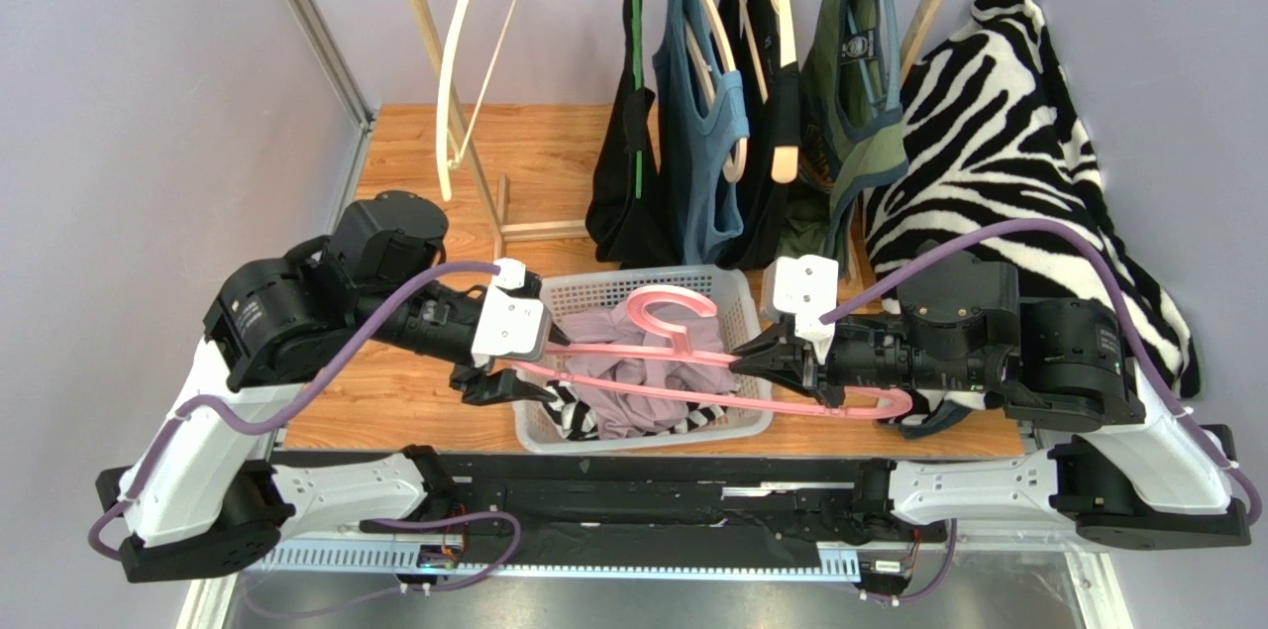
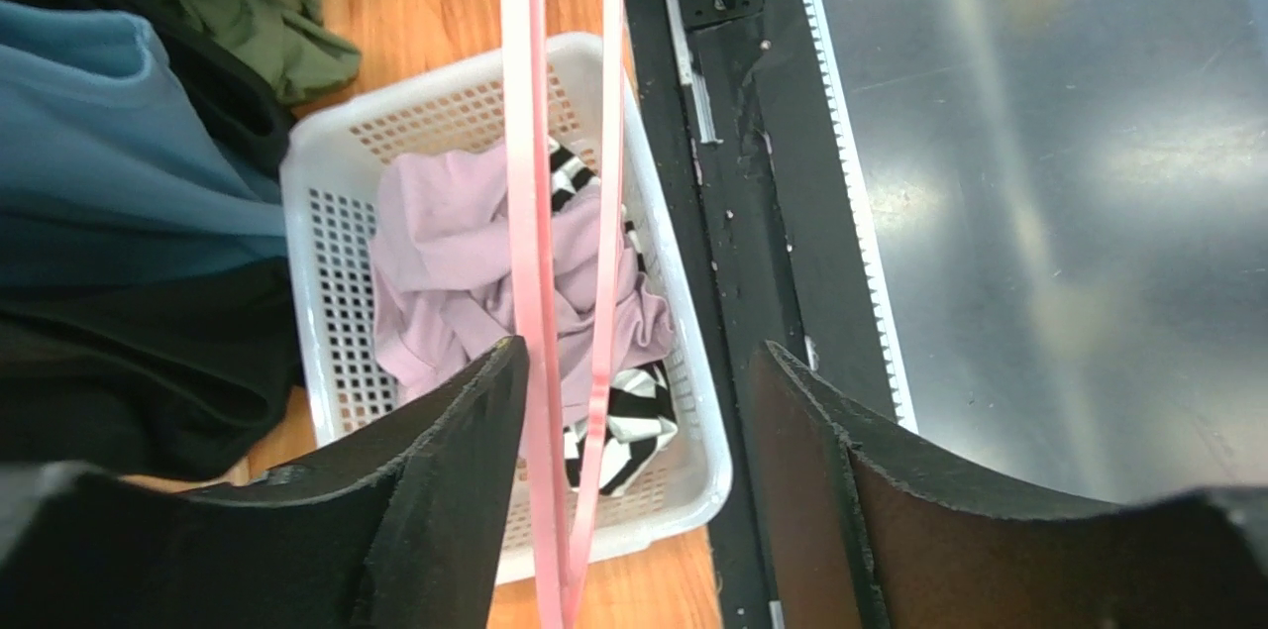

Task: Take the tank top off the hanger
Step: Place the hanger at the clothesline.

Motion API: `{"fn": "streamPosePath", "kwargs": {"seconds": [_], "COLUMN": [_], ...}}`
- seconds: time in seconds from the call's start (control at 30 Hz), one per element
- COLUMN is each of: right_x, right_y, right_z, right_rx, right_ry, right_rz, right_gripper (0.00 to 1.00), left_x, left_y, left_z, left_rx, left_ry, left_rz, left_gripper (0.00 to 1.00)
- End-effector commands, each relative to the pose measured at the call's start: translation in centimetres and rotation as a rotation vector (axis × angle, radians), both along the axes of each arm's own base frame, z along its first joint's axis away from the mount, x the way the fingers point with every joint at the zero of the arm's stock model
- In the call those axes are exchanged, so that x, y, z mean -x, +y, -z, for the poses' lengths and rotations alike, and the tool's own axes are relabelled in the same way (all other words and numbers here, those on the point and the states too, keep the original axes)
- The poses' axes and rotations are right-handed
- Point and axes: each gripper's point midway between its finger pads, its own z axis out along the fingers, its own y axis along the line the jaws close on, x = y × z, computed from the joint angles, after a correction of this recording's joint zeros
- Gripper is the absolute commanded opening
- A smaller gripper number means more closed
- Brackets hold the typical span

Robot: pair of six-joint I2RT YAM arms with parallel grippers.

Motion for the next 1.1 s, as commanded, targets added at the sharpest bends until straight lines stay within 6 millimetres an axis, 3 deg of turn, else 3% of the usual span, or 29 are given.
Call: {"fn": "streamPosePath", "kwargs": {"seconds": [0.0, 0.1, 0.17, 0.2, 0.27, 0.37, 0.4, 0.47, 0.57, 0.67, 0.7, 0.73, 0.8, 0.93, 0.97, 1.0, 1.07], "right_x": [0.1, 0.3, 0.3, 0.4, 0.5, 0.6, 0.6, 0.6, 0.5, 0.3, 0.0, 0.0, -0.4, -0.8, -1.6, -1.9, -2.7], "right_y": [1.0, 1.2, 1.2, 1.3, 1.3, 1.3, 1.3, 1.2, 1.1, 0.9, 0.8, 0.5, 0.6, 0.6, 0.3, 0.3, 0.1], "right_z": [-3.7, -3.5, -3.4, -3.3, -3.3, -3.4, -3.5, -3.4, -3.7, -4.3, -4.6, -4.9, -5.1, -5.7, -6.4, -6.4, -7.4], "right_rx": [-0.129, -0.125, -0.121, -0.119, -0.118, -0.123, -0.123, -0.121, -0.132, -0.158, -0.168, -0.182, -0.202, -0.244, -0.268, -0.273, -0.313], "right_ry": [-0.051, -0.044, -0.042, -0.036, -0.034, -0.031, -0.031, -0.031, -0.040, -0.057, -0.064, -0.071, -0.086, -0.114, -0.137, -0.146, -0.167], "right_rz": [-0.032, -0.041, -0.042, -0.047, -0.048, -0.052, -0.052, -0.052, -0.047, -0.034, -0.019, -0.015, 0.000, 0.019, 0.067, 0.077, 0.125], "right_gripper": [0.00, 0.00, 0.00, 0.00, 0.00, 0.00, 0.00, 0.00, 0.00, 0.00, 0.00, 0.00, 0.00, 0.00, 0.00, 0.00, 0.00], "left_x": [-1.2, -2.3, -3.1, -3.3, -3.7, -3.9, -3.9, -3.6, -2.5, -1.7, -1.5, -1.1, -0.9, -0.7, -0.8, -1.3, -2.1], "left_y": [-0.3, -0.5, -0.7, -0.7, -0.8, -1.0, -1.0, -0.9, -0.7, -0.4, -0.3, -0.1, 0.0, 0.3, 0.3, 0.4, 0.4], "left_z": [0.7, 0.1, -0.1, -0.3, -0.7, -0.7, -0.7, -0.6, 0.0, 0.7, 0.8, 1.0, 0.9, 0.9, 0.9, 0.8, -0.1], "left_rx": [-0.019, -0.003, 0.001, 0.007, 0.016, 0.018, 0.019, 0.017, -0.001, -0.022, -0.025, -0.032, -0.032, -0.044, -0.044, -0.050, -0.028], "left_ry": [-0.010, -0.043, -0.066, -0.075, -0.091, -0.086, -0.084, -0.078, -0.050, -0.021, -0.015, -0.009, -0.006, 0.001, -0.002, -0.016, -0.030], "left_rz": [-0.049, -0.094, -0.121, -0.131, -0.148, -0.154, -0.157, -0.143, -0.095, -0.062, -0.055, -0.040, -0.038, -0.036, -0.041, -0.065, -0.127], "left_gripper": [0.56, 0.45, 0.46, 0.58, 0.64, 0.91, 0.95, 0.94, 0.81, 0.52, 0.34, 0.27, 0.17, 0.14, 0.10, 0.00, 0.00]}}
